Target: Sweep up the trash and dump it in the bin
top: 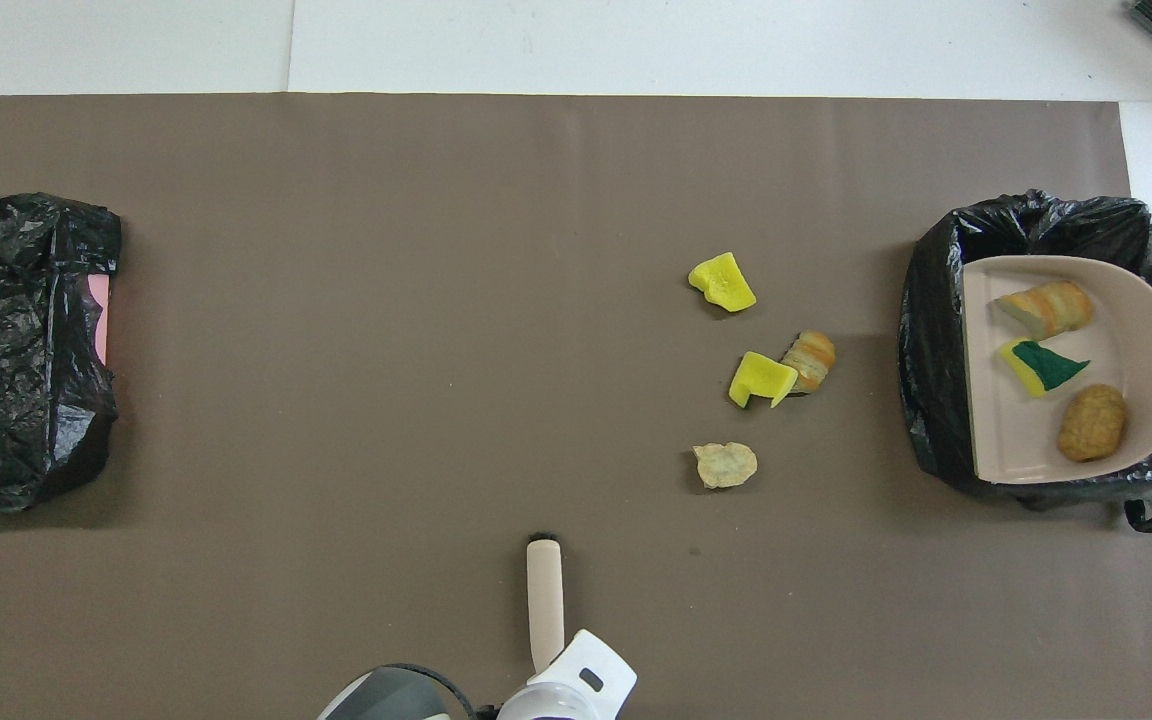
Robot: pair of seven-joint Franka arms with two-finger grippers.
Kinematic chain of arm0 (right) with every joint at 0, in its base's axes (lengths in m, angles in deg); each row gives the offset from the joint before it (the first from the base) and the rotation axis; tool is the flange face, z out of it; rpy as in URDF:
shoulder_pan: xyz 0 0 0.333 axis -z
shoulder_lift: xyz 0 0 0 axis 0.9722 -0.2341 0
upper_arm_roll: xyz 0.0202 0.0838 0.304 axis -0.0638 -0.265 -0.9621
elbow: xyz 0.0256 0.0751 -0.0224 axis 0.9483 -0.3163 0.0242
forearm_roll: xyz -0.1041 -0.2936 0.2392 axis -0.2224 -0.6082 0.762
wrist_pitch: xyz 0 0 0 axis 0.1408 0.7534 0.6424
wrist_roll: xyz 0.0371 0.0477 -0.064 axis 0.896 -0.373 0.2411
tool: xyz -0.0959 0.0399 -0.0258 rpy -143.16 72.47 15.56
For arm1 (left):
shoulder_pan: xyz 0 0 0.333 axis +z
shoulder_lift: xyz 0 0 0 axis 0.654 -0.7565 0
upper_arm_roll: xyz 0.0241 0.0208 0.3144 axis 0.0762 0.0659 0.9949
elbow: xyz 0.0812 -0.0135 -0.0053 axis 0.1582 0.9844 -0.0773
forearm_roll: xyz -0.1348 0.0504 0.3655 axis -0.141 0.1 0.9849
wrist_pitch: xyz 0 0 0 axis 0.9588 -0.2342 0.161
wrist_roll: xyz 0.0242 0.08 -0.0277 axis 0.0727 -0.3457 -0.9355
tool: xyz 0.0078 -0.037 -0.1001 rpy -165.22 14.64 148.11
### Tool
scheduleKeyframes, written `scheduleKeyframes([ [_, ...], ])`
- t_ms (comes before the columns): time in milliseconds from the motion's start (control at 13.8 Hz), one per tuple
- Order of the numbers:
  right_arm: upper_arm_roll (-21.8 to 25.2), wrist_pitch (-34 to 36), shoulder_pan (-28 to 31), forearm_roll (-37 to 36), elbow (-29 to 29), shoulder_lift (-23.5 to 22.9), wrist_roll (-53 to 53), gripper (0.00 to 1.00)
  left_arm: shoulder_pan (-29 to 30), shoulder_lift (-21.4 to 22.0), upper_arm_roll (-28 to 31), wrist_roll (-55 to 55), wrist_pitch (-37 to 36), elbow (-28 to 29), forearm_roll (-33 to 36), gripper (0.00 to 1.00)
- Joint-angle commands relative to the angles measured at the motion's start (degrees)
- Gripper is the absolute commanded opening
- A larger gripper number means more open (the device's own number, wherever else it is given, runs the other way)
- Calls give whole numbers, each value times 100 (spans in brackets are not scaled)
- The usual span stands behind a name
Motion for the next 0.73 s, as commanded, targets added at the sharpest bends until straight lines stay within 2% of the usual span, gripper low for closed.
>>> scheduleKeyframes([
  [0,-98,-294,148,-558,331,-183,-5,0,427,-115,55,651,21,-222,-6,100],
  [145,-90,-357,148,-743,332,-183,-391,0,973,-176,73,1312,-197,-774,126,100],
  [218,-90,-418,87,-988,332,-183,-584,0,1393,-281,64,1506,-382,-1160,439,100],
  [363,-168,-594,-45,-1725,323,-148,-1434,0,1992,-387,73,1910,-856,-2021,828,100],
  [508,-169,-542,-448,-2560,314,-121,-2007,0,2721,-423,73,2734,-1059,-2865,829,100],
  [653,-169,-367,-712,-3298,305,-104,-2482,0,3223,-624,82,3211,-1680,-3743,890,100],
])
